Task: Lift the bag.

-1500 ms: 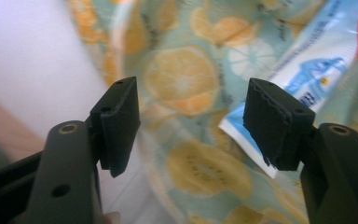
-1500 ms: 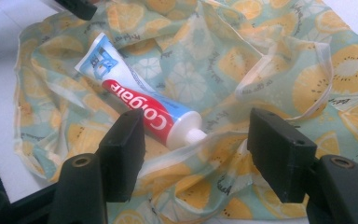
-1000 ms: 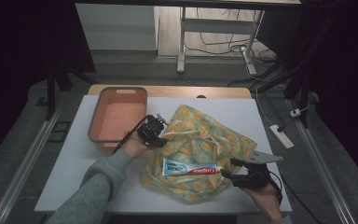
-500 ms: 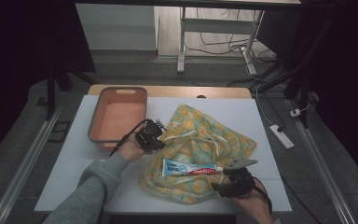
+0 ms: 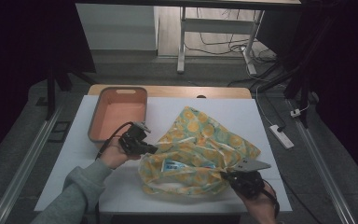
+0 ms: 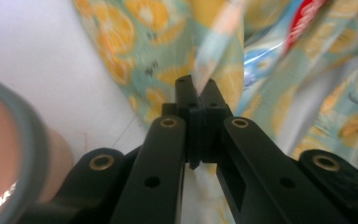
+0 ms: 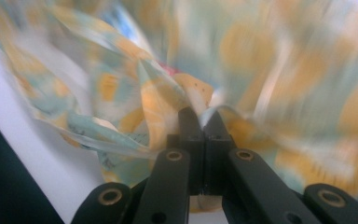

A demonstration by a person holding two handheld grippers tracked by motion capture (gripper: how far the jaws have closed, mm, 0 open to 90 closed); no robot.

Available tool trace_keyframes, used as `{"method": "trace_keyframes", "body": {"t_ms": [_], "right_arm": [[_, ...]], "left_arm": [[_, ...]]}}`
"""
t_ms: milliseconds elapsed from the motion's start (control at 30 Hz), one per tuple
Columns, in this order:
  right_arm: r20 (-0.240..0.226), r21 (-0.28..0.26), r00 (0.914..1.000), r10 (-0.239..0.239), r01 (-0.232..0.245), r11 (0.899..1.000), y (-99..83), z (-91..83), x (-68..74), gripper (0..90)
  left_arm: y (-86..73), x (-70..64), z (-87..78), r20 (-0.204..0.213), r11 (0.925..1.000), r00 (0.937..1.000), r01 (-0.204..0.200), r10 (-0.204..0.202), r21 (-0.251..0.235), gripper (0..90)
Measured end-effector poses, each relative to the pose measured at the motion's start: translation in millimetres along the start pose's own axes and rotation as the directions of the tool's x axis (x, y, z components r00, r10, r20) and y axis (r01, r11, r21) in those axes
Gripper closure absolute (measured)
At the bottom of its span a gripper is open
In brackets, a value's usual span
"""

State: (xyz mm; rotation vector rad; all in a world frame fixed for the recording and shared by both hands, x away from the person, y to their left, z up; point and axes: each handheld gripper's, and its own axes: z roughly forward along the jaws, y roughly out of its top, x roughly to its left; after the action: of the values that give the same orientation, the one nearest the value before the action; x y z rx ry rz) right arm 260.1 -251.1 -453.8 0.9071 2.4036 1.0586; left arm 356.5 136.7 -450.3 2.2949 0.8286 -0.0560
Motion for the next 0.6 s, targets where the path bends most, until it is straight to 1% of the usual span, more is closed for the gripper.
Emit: {"method": "trace_keyframes", "body": {"t_ms": [67, 100, 133, 167, 233, 267, 333, 367, 400, 433, 467, 500, 533, 567, 600], "right_arm": [[-0.003, -0.074, 1.0000, 0.003, -0.003, 0.997, 10.9, -14.1, -4.7, 89.8], [-0.010, -0.104, 0.9999, 0.001, -0.002, 0.995, 16.6, -19.4, -7.3, 89.8], [-0.001, -0.128, 0.9999, -0.012, 0.011, 0.992, 21.9, -24.4, -9.5, 89.8], [0.010, -0.146, 0.9997, -0.023, 0.025, 0.989, 27.3, -28.1, -11.3, 89.8], [0.005, -0.175, 0.9994, -0.034, 0.034, 0.984, 37.8, -31.8, -16.0, 89.9], [0.009, -0.191, 0.9993, -0.037, 0.038, 0.981, 42.6, -33.1, -18.2, 89.9], [0.003, -0.228, 0.9992, -0.040, 0.039, 0.973, 51.5, -36.0, -22.6, 90.0], [0.002, -0.262, 0.9991, -0.042, 0.041, 0.964, 56.0, -39.5, -24.9, 90.0], [-0.001, -0.292, 0.9991, -0.043, 0.040, 0.955, 61.0, -43.8, -26.9, 90.0], [0.003, -0.308, 0.9989, -0.047, 0.046, 0.950, 66.4, -47.7, -28.5, 90.0], [0.015, -0.334, 0.9987, -0.049, 0.051, 0.941, 71.1, -52.1, -29.9, 90.0], [0.014, -0.366, 0.9988, -0.046, 0.048, 0.930, 76.1, -57.4, -32.3, 90.0], [0.018, -0.392, 0.9988, -0.046, 0.050, 0.919, 81.4, -63.1, -34.8, 90.0], [0.035, -0.413, 0.9985, -0.043, 0.054, 0.909, 86.6, -68.7, -37.0, 90.0], [0.048, -0.439, 0.9981, -0.038, 0.055, 0.897, 92.1, -74.1, -39.8, 90.0]], "left_arm": [[1.6, 0.2, -15.6, 0.005, 0.9990, 1.0000, -0.004, 0.004, -0.044, 89.3], [2.4, 0.4, -24.0, 0.023, 0.9973, 0.9997, -0.001, 0.003, -0.074, 89.3], [3.1, 0.4, -32.0, 0.045, 0.9953, 0.9990, 0.004, 0.001, -0.097, 89.3], [3.9, -0.3, -38.6, 0.047, 0.9938, 0.9989, 0.001, 0.005, -0.112, 89.3], [5.0, -2.3, -48.6, 0.023, 0.9905, 0.9996, -0.012, 0.015, -0.137, 89.4], [5.2, -2.5, -53.6, 0.030, 0.9878, 0.9995, -0.009, 0.014, -0.156, 89.4], [5.2, -3.6, -64.8, 0.014, 0.9812, 0.9998, -0.011, 0.014, -0.193, 89.4], [4.8, -3.6, -72.1, 0.013, 0.9740, 0.9999, -0.006, 0.009, -0.226, 89.4], [4.4, -2.9, -80.2, 0.022, 0.9667, 0.9997, 0.000, 0.006, -0.256, 89.4], [4.4, -2.4, -88.5, 0.030, 0.9597, 0.9995, 0.005, 0.004, -0.281, 89.4], [4.7, -2.2, -97.1, 0.019, 0.9512, 0.9998, 0.003, 0.003, -0.309, 89.4], [5.8, -2.7, -104.5, -0.002, 0.9477, 1.0000, -0.002, 0.001, -0.319, 89.4], [6.9, -2.9, -111.3, -0.008, 0.9415, 1.0000, -0.003, 0.001, -0.337, 89.4], [7.9, -2.9, -118.9, -0.006, 0.9303, 1.0000, -0.003, 0.001, -0.367, 89.4], [9.4, -3.0, -126.7, 0.008, 0.9182, 1.0000, 0.002, 0.002, -0.396, 89.4]]}}
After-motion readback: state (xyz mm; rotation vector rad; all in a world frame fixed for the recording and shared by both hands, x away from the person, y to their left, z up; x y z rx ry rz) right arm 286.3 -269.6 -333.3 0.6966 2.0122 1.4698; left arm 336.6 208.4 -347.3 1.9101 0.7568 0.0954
